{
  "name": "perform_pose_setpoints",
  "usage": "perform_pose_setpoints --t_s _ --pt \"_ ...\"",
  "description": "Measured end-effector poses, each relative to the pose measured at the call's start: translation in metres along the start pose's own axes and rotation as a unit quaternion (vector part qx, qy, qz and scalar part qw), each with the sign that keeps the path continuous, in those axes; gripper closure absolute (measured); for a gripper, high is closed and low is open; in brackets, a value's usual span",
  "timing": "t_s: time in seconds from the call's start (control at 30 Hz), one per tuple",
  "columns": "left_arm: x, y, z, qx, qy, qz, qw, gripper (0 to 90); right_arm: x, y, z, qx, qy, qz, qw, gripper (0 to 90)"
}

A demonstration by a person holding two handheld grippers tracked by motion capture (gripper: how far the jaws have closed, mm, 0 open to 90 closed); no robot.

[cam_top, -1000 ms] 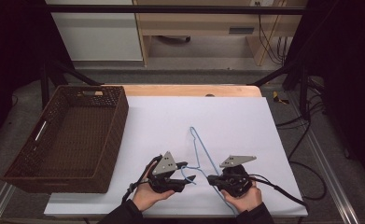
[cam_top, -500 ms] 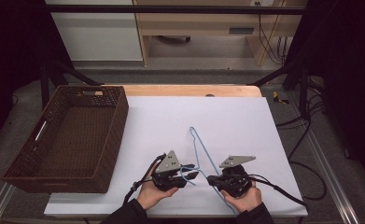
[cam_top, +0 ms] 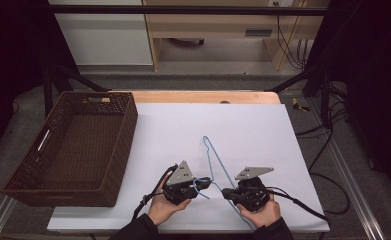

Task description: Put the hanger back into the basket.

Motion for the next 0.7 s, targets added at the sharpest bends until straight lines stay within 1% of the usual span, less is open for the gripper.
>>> perform_pose_setpoints --t_s 0.07,0.2,0.23,0.27,0.3,0.33,0.37,0.4,0.43,0.47,0.5,0.53,0.57,0.6,0.63,0.67,0.7 --pt "0.000 0.000 0.000 0.000 -0.002 0.000 1.0000 84.5 0.000 0.000 0.000 0.000 -0.005 -0.001 1.0000 87.3" --pt "0.000 0.000 0.000 0.000 -0.002 -0.001 1.0000 84.6 0.000 -0.001 0.000 -0.001 -0.006 -0.003 1.0000 86.4" --pt "0.000 0.000 0.001 -0.001 -0.002 -0.001 1.0000 84.7 -0.001 0.000 -0.001 0.001 -0.009 -0.011 0.9999 79.3" --pt "0.001 -0.001 0.001 -0.001 -0.002 0.000 1.0000 84.7 0.000 -0.001 -0.001 0.005 -0.015 -0.014 0.9998 75.9" --pt "0.001 -0.001 0.001 -0.001 -0.002 0.000 1.0000 84.7 -0.001 -0.001 0.000 0.006 -0.010 -0.019 0.9998 70.6" --pt "0.001 -0.001 0.001 -0.001 -0.002 0.000 1.0000 84.6 -0.001 -0.001 0.000 0.006 -0.010 -0.019 0.9998 70.6" --pt "0.001 -0.001 0.001 -0.002 -0.003 0.001 1.0000 84.7 0.000 -0.001 0.000 0.013 -0.015 -0.029 0.9994 62.0" --pt "0.001 -0.001 0.001 -0.002 -0.003 0.001 1.0000 84.7 0.000 -0.001 0.000 0.013 -0.015 -0.029 0.9994 62.0" --pt "0.001 -0.001 0.002 -0.002 -0.002 0.001 1.0000 84.7 -0.002 0.002 -0.001 0.019 -0.024 -0.039 0.9988 59.8" --pt "0.001 -0.001 0.002 -0.002 -0.002 0.002 1.0000 84.7 -0.002 0.003 -0.001 0.017 -0.031 -0.043 0.9985 59.4" --pt "0.001 -0.001 0.002 -0.002 -0.002 0.002 1.0000 84.7 -0.002 0.003 -0.001 0.017 -0.031 -0.043 0.9985 59.4" --pt "0.002 -0.001 0.002 -0.004 -0.001 0.002 1.0000 84.7 -0.004 0.006 -0.002 0.013 -0.035 -0.050 0.9981 60.3" --pt "0.002 -0.001 0.002 -0.004 -0.001 0.002 1.0000 84.7 -0.005 0.008 -0.003 0.005 -0.042 -0.056 0.9975 63.7" --pt "0.002 -0.001 0.002 -0.002 -0.001 0.004 1.0000 84.7 -0.006 0.010 -0.003 0.003 -0.042 -0.056 0.9975 66.3" --pt "0.002 -0.001 0.002 -0.002 -0.001 0.004 1.0000 84.7 -0.008 0.012 -0.004 -0.003 -0.043 -0.056 0.9975 72.7" --pt "0.002 -0.001 0.002 -0.003 -0.002 0.003 1.0000 84.6 -0.008 0.013 -0.004 -0.004 -0.046 -0.055 0.9974 76.7" --pt "0.002 -0.001 0.002 -0.003 -0.002 0.003 1.0000 84.7 -0.009 0.013 -0.004 -0.008 -0.044 -0.056 0.9975 80.6"
Point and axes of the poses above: each handheld gripper's, and its own axes: y roughly forward along the jaws, z roughly out of its top, x roughly to its right, the point moved 2 cm from there along y, roughly forward along the jaws, and after that the axes turned 9 degrees about y, right-handed, at the moved point
